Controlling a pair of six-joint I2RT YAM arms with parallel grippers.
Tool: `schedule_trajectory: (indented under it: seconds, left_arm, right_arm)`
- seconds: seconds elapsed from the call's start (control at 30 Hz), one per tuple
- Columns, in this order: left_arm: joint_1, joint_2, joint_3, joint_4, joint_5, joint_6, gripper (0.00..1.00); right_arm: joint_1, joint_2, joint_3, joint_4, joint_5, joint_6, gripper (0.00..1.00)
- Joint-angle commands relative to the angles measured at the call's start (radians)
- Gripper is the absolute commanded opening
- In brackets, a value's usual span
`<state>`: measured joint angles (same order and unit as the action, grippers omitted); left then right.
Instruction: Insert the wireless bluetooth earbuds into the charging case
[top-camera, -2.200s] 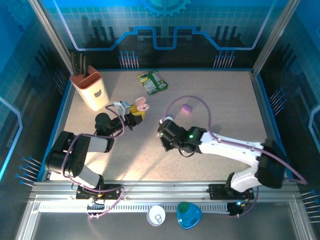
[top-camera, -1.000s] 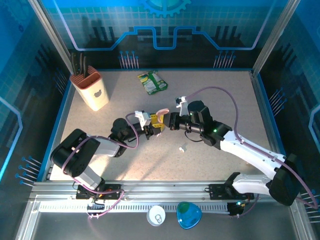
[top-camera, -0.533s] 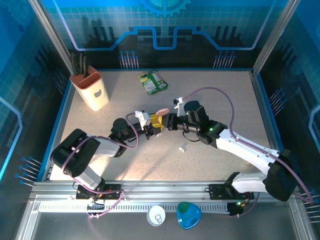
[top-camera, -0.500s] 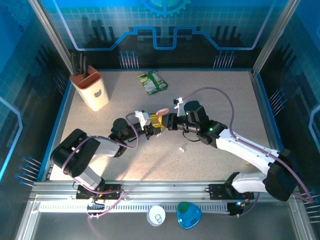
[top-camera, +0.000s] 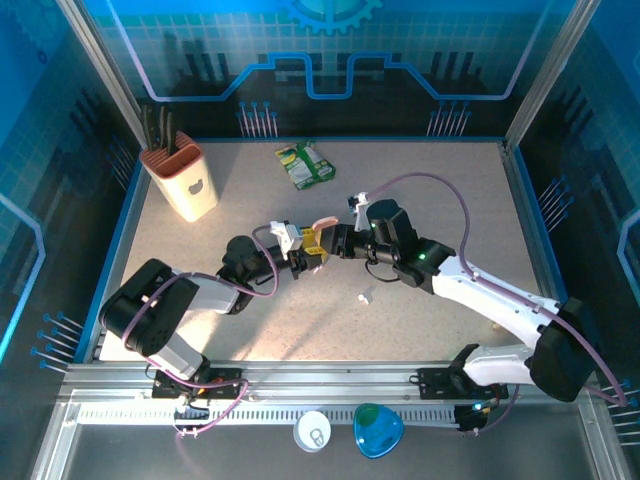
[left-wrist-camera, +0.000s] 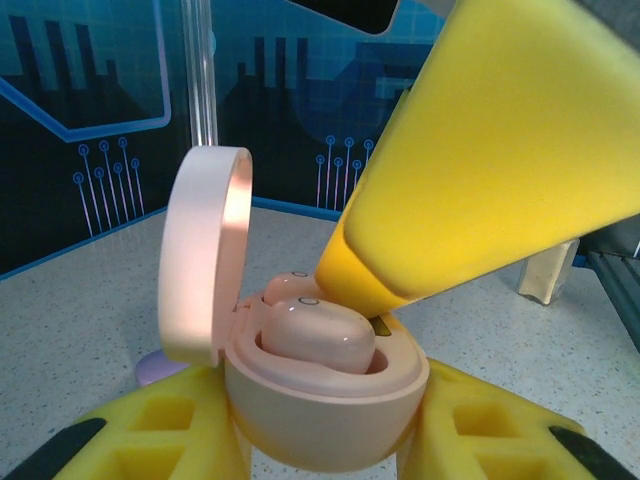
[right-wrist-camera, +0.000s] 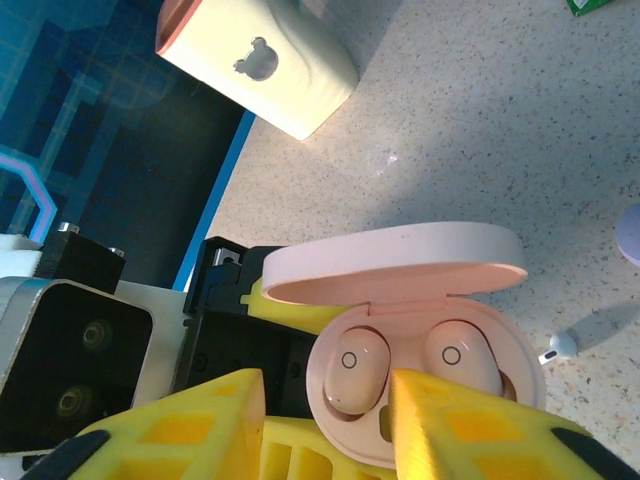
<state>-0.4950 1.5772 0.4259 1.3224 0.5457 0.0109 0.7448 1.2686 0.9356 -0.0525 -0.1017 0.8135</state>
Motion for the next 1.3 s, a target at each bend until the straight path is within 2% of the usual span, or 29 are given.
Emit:
schedule_trajectory:
  seconds: [0.0,0.13,0.27,0.57,0.73,0.93,1.1,1.2,1.27]
  left_arm:
    - [-0.007,-0.022,0.021,0.057,0.000,0.030,0.33]
    - [-0.005,0.001,0.010,0.077,-0.002,0.042,0.33]
    - [-0.007,0.019,0.001,0.078,-0.005,0.075,0.33]
    - [-0.009,0.011,-0.013,0.079,0.015,0.129,0.32]
    - [-0.009,-0.007,-0.006,0.079,-0.020,0.088,0.31]
    - [-0.010,-0.003,0.023,0.080,-0.046,-0.019,0.32]
    - [-0.010,-0.026,0.033,0.080,-0.045,-0.056,0.32]
    - [-0.010,-0.041,0.035,0.080,-0.035,-0.076,0.32]
    - [-0.009,-0.044,0.036,0.079,-0.027,-0.078,0.32]
  right_arm:
    - [-0.010,-0.037,0.010,0.008,0.001,-0.039,0.43]
    - [-0.009,-0.077,-0.003,0.070,-0.047,-0.083,0.46]
    - [-0.010,-0.095,0.037,0.023,-0.034,-0.138,0.44]
    - [-0.037,0.034,0.197,-0.113,0.009,-0.168,0.40]
    - [-0.046,0.090,0.220,-0.138,-0.007,-0.160,0.42]
    - [-0.046,0.023,0.157,-0.098,-0.017,-0.128,0.45]
    - [-0.060,-0.051,0.101,-0.092,-0.006,-0.083,0.68]
    - [-0.096,-0.089,0.044,-0.054,-0.039,-0.006,0.75]
    - [-0.119,-0.106,-0.001,0.008,-0.086,0.042,0.75]
